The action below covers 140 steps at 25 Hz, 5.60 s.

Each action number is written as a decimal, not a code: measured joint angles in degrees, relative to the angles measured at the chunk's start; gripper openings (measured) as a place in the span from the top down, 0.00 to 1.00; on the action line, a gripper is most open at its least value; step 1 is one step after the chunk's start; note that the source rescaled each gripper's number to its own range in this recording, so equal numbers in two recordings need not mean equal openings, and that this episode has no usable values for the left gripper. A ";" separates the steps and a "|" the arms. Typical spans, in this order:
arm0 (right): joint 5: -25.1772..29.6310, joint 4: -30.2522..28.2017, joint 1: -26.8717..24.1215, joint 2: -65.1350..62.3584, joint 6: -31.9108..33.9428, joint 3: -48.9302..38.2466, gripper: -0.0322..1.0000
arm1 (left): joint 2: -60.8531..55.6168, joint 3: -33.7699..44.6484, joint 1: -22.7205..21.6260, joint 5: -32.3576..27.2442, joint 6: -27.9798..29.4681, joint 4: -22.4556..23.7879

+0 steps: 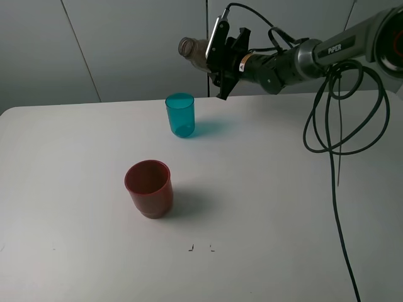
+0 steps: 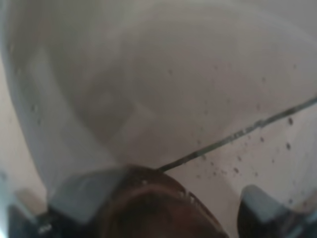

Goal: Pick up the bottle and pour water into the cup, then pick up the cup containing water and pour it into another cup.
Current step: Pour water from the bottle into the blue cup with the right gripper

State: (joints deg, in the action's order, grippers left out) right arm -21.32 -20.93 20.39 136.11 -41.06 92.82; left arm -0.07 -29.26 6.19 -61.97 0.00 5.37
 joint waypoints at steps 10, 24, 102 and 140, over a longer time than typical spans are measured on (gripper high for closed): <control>0.00 -1.66 0.00 0.00 -7.06 0.11 0.94 | 0.00 0.00 0.00 0.00 -0.39 0.00; 0.00 -5.47 0.10 0.00 -12.54 0.23 0.94 | 0.00 0.00 0.00 0.00 -0.39 0.00; 0.12 -3.98 0.12 2.27 -32.60 5.39 0.94 | 0.00 0.00 0.00 0.00 -0.39 0.00; -0.67 -3.77 -0.35 2.27 -40.75 5.56 0.94 | 0.00 0.00 0.00 0.00 0.00 0.00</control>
State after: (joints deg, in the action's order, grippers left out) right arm -21.99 -24.70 20.04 138.38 -81.81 98.39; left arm -0.07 -29.26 6.19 -61.97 0.00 5.37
